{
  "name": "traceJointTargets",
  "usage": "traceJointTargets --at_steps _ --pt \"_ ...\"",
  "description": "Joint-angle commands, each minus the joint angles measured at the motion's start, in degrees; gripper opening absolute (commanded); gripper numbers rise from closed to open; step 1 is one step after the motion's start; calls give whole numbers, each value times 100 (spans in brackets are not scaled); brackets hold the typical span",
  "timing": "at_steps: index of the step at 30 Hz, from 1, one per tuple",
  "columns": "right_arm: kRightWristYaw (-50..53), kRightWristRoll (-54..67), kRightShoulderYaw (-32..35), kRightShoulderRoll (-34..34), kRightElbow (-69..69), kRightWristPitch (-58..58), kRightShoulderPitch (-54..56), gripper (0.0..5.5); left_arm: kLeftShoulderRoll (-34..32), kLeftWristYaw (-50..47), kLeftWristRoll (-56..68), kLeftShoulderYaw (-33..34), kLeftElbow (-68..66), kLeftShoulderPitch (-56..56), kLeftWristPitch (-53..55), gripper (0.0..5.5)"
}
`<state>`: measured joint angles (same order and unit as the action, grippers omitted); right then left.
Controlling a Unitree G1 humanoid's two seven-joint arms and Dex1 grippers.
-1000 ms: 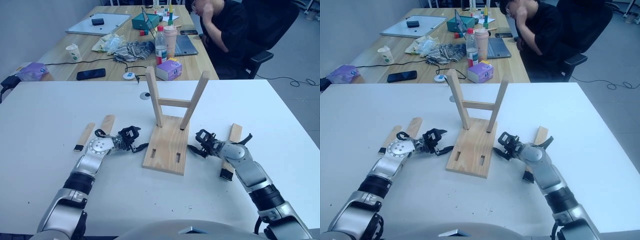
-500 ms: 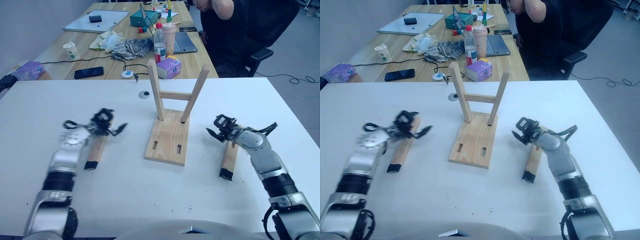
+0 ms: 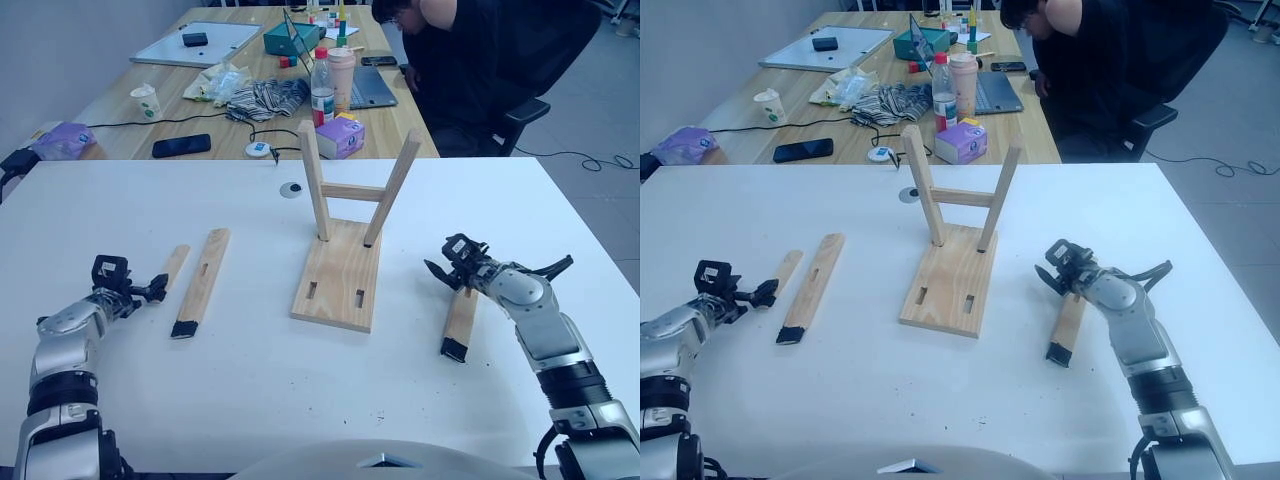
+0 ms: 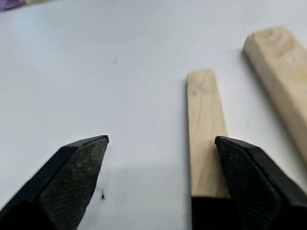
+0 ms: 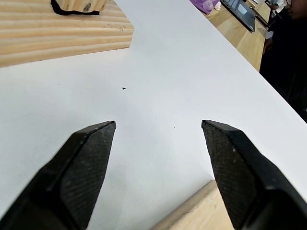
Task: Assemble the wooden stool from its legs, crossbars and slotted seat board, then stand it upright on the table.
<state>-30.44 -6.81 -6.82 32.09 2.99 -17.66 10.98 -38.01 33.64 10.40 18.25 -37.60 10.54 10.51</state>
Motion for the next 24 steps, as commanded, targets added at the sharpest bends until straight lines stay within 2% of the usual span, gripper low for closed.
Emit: traceJointTargets --at_steps 1,17,22,24 --pt "-89 -16 -48 4 83 11 142 332 102 120 -24 -138 -118 -207 -35 412" --pt "-40 -32 -99 -74 228 53 51 332 119 328 278 -179 765 -408 -28 412" --pt "-27 -34 -110 -85 240 43 50 332 -47 381 -102 -444 394 -503 -276 412" --pt "-27 -34 -116 -88 236 45 45 337 -90 389 -240 -549 189 -506 -361 382"
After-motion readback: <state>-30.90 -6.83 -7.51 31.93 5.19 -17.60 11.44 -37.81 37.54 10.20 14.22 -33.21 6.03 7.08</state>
